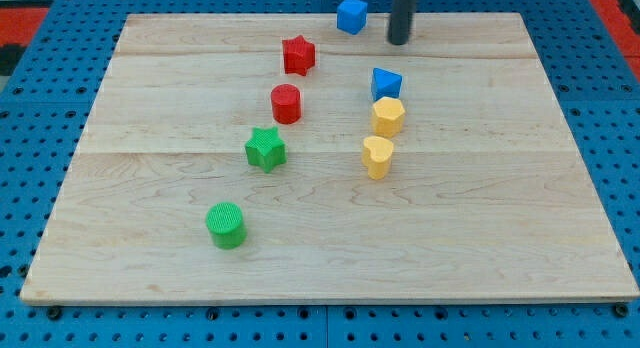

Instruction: Slightly move the red blocks to the top of the green star

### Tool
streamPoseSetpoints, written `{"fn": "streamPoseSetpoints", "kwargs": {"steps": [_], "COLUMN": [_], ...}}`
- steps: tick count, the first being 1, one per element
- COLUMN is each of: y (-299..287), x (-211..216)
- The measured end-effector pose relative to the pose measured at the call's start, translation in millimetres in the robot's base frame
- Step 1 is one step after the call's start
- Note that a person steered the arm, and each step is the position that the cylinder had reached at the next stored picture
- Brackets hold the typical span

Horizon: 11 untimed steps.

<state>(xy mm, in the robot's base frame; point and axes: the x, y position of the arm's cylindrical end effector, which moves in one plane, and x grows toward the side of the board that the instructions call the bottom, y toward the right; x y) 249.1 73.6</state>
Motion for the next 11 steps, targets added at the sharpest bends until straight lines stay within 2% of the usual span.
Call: {"fn": "streamPoseSetpoints", "kwargs": {"steps": [2,3,4,7,8,9,10,11], "y": [-144,-135,-124,-71,-39,28,79,69], "x": [-8,-47,-57,-55,-29,-12,-57,-58]}}
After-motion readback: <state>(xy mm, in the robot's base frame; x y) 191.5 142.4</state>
